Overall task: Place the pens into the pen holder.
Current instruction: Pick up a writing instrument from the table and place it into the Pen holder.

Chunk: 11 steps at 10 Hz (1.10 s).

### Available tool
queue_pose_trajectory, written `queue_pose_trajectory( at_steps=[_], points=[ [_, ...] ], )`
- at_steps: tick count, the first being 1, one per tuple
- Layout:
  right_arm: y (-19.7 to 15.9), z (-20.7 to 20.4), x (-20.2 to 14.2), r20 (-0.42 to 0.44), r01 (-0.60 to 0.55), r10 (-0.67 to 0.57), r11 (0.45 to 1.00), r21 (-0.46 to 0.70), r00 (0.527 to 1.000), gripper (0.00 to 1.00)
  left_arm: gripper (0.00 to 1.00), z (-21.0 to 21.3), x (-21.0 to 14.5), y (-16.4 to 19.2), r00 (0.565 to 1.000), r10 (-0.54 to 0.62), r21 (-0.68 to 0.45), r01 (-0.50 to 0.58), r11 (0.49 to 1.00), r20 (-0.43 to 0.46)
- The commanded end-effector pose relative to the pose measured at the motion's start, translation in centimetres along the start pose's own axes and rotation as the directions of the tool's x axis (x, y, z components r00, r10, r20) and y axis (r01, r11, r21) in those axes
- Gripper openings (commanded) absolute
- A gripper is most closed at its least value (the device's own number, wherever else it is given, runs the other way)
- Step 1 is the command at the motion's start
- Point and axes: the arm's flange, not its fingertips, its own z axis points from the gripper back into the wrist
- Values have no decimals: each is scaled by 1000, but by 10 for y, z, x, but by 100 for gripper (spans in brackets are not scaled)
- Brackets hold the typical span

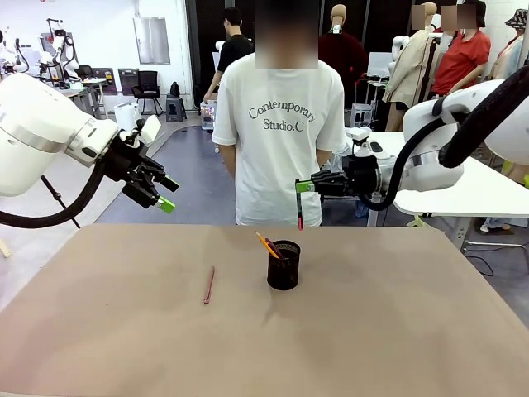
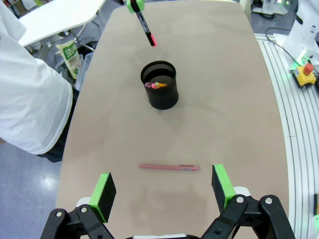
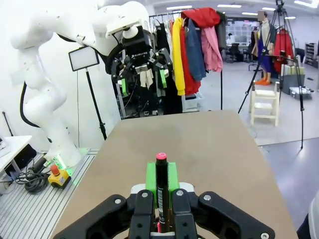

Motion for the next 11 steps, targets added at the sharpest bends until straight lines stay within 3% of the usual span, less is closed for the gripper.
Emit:
queue_pose_trajectory(
  at_steps=[1,7,8,11],
  points=[
    [-8,-12,-13,26,-11,11,999,-35,1000,0,100,2,2,1,1000,10,1,-10,1000,-14],
    [-13,-27,-38,27,45,-44,998,-33,999,0,100,2,2,1,1000,10,1,-10,1000,-14],
    [-13,-27,-38,27,53,-52,998,-33,998,4,100,2,2,1,1000,10,1,-10,1000,-14],
    [-12,-26,-38,29,60,-59,998,-35,998,61,100,2,2,1,1000,10,1,-10,1000,-14]
  ],
)
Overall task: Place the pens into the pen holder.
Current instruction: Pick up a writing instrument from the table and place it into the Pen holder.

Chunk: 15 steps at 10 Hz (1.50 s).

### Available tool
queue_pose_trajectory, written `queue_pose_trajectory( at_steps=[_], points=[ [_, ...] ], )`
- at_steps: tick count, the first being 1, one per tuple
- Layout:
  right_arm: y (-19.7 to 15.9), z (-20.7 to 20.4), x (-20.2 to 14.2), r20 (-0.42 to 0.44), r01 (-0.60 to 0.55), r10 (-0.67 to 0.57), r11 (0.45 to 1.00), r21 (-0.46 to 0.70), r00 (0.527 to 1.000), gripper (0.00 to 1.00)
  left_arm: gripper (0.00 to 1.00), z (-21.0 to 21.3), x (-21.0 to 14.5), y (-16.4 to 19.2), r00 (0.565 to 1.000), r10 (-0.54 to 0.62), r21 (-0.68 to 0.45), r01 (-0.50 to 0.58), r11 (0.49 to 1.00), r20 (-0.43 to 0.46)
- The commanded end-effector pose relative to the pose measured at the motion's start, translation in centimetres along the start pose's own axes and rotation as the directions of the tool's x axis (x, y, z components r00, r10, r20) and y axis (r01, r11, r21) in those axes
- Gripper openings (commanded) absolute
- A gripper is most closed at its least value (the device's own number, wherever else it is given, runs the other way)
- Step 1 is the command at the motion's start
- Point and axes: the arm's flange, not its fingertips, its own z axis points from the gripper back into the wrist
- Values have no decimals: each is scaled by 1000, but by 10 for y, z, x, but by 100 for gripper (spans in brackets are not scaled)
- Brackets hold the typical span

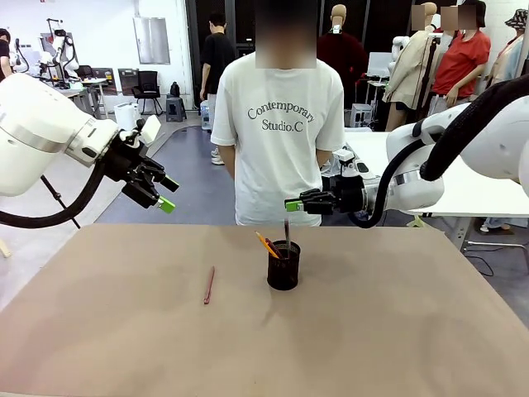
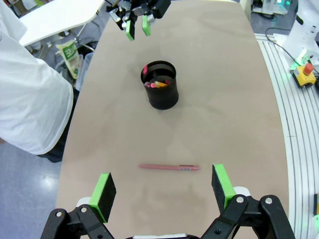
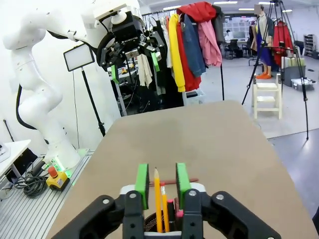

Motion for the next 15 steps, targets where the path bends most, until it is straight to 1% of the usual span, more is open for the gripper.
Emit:
queue_pose_trajectory(
  at_steps=[1,2,6,10,11,13,15],
  points=[
    [-1,-3,6,23,-4,4,1000,-27,1000,80,100,2,2,1,1000,10,1,-10,1000,-14],
    [1,-3,8,25,-6,7,1000,-26,1000,100,100,2,2,1,1000,10,1,-10,1000,-14],
    [4,5,15,30,-21,21,1000,-20,999,100,100,2,2,1,1000,10,1,-10,1000,-14],
    [12,12,20,10,-22,22,999,-28,1000,100,100,2,2,1,1000,10,1,-10,1000,-14],
    [3,11,16,4,-25,25,1000,-15,1000,100,100,2,2,1,1000,10,1,-10,1000,-14],
    [3,13,18,2,-27,27,999,-18,1000,100,100,2,2,1,1000,10,1,-10,1000,-14],
    [27,44,32,-125,5,-4,1000,3,992,100,100,2,2,1,1000,10,1,-10,1000,-14]
  ],
)
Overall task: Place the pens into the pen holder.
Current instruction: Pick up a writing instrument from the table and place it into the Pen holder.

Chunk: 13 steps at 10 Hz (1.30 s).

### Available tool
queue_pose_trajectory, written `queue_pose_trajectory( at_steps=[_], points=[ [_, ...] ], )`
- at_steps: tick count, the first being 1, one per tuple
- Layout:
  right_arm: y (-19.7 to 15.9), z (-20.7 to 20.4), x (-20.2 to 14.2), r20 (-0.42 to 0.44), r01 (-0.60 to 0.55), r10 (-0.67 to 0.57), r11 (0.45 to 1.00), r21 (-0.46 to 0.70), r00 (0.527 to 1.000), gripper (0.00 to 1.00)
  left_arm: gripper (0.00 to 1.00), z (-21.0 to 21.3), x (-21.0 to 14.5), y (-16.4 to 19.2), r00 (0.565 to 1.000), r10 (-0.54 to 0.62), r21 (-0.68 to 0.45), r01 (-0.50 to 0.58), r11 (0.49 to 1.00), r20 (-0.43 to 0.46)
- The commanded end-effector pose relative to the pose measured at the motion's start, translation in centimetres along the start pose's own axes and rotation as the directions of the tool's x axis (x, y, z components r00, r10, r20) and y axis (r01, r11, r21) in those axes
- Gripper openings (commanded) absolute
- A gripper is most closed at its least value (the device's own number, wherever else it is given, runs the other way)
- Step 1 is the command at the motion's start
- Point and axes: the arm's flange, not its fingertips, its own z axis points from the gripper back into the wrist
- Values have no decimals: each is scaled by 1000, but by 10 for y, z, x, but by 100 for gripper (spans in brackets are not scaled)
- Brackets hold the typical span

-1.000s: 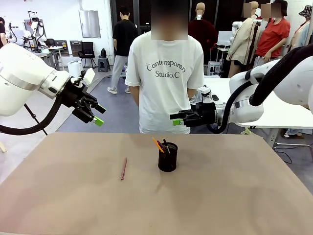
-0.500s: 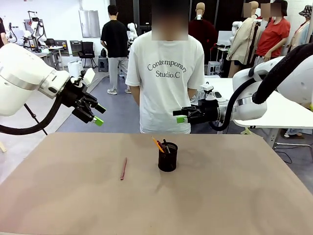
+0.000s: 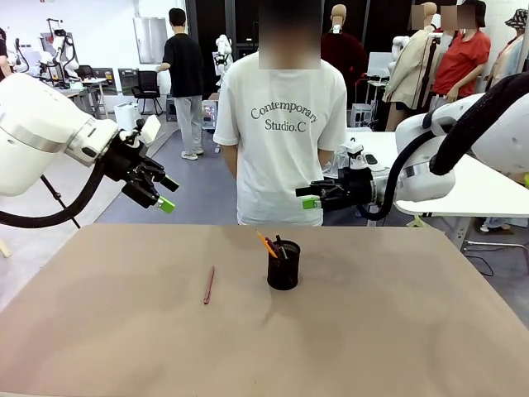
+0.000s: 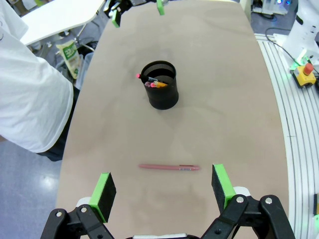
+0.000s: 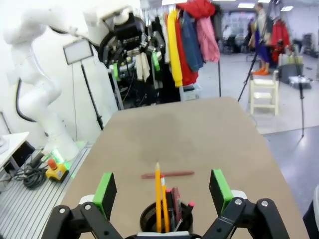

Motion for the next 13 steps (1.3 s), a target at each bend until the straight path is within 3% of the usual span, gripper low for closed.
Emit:
queue_pose_trajectory(
  at_steps=[1,4,5,8,11,13],
  points=[
    [27,32,21,-118,48,-43,998,39,992,100,100,2,2,1,1000,10,1,-10,1000,-13],
    [57,73,46,-277,-38,28,999,-30,960,100,100,2,2,1,1000,10,1,-10,1000,-13],
    [62,86,54,-318,-99,65,991,-92,946,100,100,2,2,1,1000,10,1,-10,1000,-13],
    [72,110,71,-415,-181,113,975,-129,903,100,100,2,2,1,1000,10,1,-10,1000,-13],
    [66,123,76,-483,-195,94,967,-163,871,100,100,2,2,1,1000,10,1,-10,1000,-13],
    [62,127,72,-455,-165,71,971,-171,888,100,100,2,2,1,1000,10,1,-10,1000,-13]
  ],
)
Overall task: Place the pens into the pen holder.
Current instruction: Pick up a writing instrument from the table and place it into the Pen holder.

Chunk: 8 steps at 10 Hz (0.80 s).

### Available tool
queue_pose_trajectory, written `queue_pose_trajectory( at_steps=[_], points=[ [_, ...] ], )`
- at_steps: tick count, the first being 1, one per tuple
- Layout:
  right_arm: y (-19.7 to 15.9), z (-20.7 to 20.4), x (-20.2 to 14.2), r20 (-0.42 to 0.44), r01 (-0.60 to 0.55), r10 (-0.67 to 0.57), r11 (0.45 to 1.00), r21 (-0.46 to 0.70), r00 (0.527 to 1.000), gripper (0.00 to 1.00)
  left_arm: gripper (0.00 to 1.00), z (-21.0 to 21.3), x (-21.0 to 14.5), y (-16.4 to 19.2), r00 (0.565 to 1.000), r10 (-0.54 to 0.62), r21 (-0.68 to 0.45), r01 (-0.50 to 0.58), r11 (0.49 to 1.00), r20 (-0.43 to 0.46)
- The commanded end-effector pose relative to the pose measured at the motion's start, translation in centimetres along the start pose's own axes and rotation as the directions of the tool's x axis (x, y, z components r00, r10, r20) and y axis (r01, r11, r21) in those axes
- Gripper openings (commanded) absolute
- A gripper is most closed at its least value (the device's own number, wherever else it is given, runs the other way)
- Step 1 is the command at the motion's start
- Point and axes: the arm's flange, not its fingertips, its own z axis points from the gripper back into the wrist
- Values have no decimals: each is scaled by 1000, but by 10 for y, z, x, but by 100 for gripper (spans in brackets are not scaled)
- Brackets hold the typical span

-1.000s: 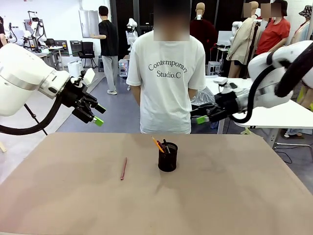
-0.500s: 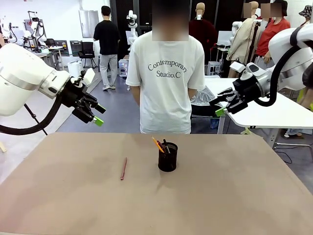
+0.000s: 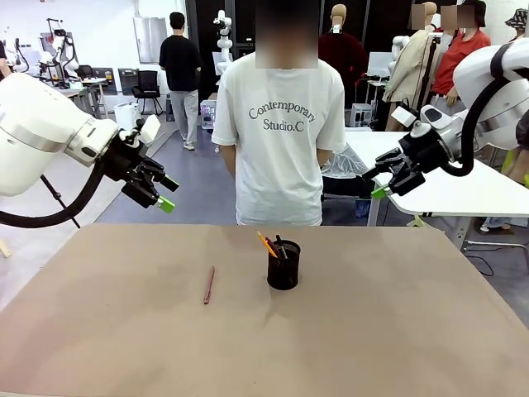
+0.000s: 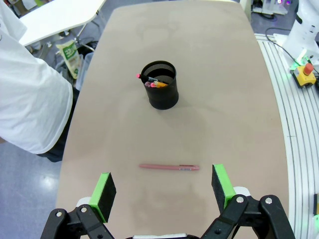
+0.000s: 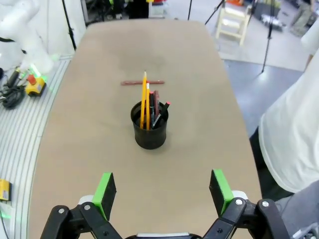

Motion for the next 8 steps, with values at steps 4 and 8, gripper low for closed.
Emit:
queue_pose_trajectory(
  at_steps=[4,8],
  points=[
    [0,1,3,1,-7,7,1000,0,1000,100,100,2,2,0,1000,10,1,-10,1000,-13],
    [0,1,3,1,-7,7,1000,0,1000,100,100,2,2,0,1000,10,1,-10,1000,-13]
  ],
)
